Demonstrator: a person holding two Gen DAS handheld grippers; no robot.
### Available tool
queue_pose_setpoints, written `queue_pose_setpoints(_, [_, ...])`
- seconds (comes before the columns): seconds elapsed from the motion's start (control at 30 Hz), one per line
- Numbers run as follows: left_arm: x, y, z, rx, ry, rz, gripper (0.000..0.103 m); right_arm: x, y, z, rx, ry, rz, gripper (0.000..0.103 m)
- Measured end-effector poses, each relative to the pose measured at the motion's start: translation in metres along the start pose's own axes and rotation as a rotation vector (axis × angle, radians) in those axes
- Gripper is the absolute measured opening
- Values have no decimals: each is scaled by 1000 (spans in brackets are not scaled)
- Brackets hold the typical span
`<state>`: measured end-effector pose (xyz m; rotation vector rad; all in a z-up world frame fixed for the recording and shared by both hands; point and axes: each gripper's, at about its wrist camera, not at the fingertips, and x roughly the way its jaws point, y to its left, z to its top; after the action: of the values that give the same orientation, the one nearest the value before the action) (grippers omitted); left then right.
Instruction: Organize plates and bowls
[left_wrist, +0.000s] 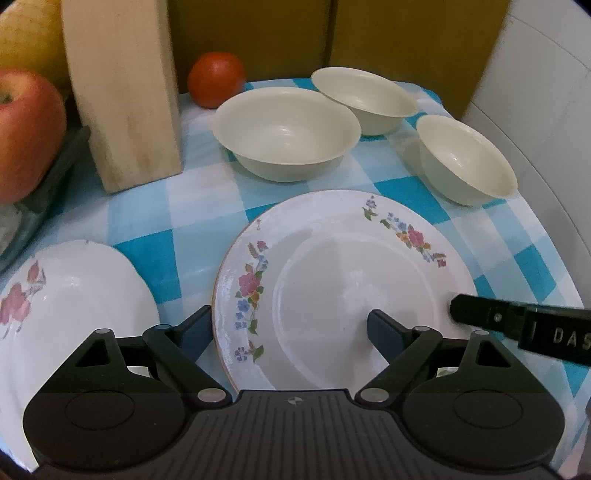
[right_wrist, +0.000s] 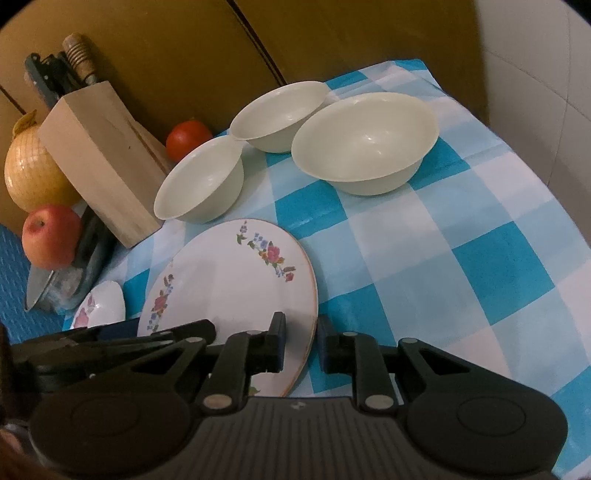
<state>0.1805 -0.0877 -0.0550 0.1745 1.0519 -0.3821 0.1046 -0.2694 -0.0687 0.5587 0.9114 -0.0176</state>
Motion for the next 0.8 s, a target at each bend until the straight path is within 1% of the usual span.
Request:
queue_pose_setpoints(0.1, [-3,0,-1,-14,1,14,87,-3,1,0,-10,-13,2,18])
queue_pose_setpoints(0.23, [-6,6,0,-50,1,5,86,-10,5,-1,-33,-28,15,18])
queue_pose_setpoints(0.47, [-22,6,8,-69,-62,20,85,-14,6,4,10,-60,36,18])
queue_pose_setpoints(0.53, [-24,6,10,-79,-66,19,85,-16,9,4,-11,-73,33,18])
queue_pose_setpoints(0.7, [-24,4,4,-63,-61,36,85,-18,15,-2,-35,-57,40,18])
queue_pose_setpoints(0.8, [-27,7,1,-74,-53,42,85,-21,18,-5,-48,-52,54,18])
